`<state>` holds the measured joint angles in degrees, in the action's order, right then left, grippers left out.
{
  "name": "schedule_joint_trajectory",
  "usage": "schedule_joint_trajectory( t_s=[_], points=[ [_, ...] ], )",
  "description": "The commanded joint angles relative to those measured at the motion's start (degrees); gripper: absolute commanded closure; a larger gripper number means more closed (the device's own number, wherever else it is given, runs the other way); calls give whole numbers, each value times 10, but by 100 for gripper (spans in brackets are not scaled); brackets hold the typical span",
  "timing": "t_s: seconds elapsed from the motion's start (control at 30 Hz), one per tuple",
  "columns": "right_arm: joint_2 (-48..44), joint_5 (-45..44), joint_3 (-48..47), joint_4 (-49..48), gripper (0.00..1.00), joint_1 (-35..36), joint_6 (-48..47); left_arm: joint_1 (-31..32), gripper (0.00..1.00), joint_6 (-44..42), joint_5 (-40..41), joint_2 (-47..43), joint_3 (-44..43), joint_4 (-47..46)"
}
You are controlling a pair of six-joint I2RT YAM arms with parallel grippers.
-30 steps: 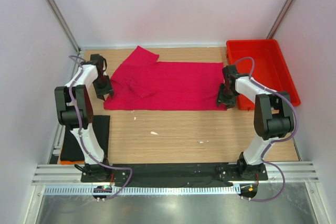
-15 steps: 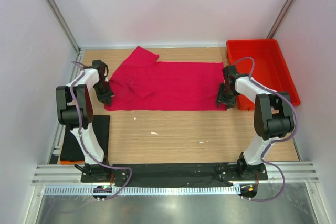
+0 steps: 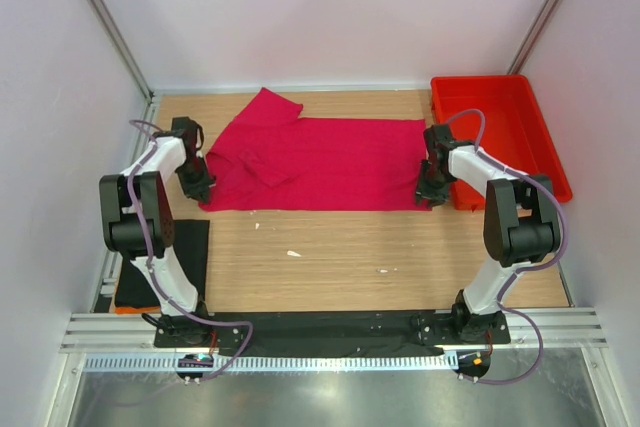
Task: Fold and stack the t-shirts
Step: Fold the tshirt
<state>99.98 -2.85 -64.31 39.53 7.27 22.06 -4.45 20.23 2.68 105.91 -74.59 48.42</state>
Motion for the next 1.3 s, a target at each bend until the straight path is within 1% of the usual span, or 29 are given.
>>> schedule_joint_trajectory(
  t_s=[0.0, 0.07, 0.13, 0.37, 0.5, 0.53, 0.6, 0.63, 0.73, 0.8, 1.07, 1.17, 1.27],
  points=[
    [-11, -3, -20, 4, 65, -3, 4, -6, 100, 22, 8, -41, 20, -26],
    [-9, -2, -21, 4, 61, -3, 5, -6, 100, 29, 5, -40, 19, -25],
    [-6, -8, -20, 7, 59, -3, 5, -6, 100, 31, 4, -39, 18, -22],
    [8, -15, -7, -13, 60, -4, 0, -6, 100, 31, 8, -40, 18, -25],
    [11, -21, -5, -16, 67, -5, 0, -6, 100, 29, 14, -38, 20, -25],
    [8, -22, -5, -16, 74, -5, -1, -7, 100, 30, 15, -39, 21, -25],
    [7, -23, -5, -14, 79, -6, -3, -9, 100, 33, 17, -41, 23, -26],
    [6, -24, -5, -12, 84, -5, -3, -11, 100, 34, 18, -43, 25, -26],
    [-2, -29, -2, -4, 94, -5, -4, -15, 100, 40, 18, -47, 28, -26],
    [-13, -30, 0, -3, 99, -5, -4, -18, 100, 44, 19, -54, 32, -26],
    [-39, -40, 9, 25, 99, -6, -3, -35, 100, 65, 20, -77, 51, -27],
    [-53, -44, 38, 14, 99, -5, -3, -42, 100, 65, 28, -79, 55, -25],
    [-44, -37, 51, 6, 99, -6, -4, -47, 100, 63, 26, -66, 55, -16]
  ],
)
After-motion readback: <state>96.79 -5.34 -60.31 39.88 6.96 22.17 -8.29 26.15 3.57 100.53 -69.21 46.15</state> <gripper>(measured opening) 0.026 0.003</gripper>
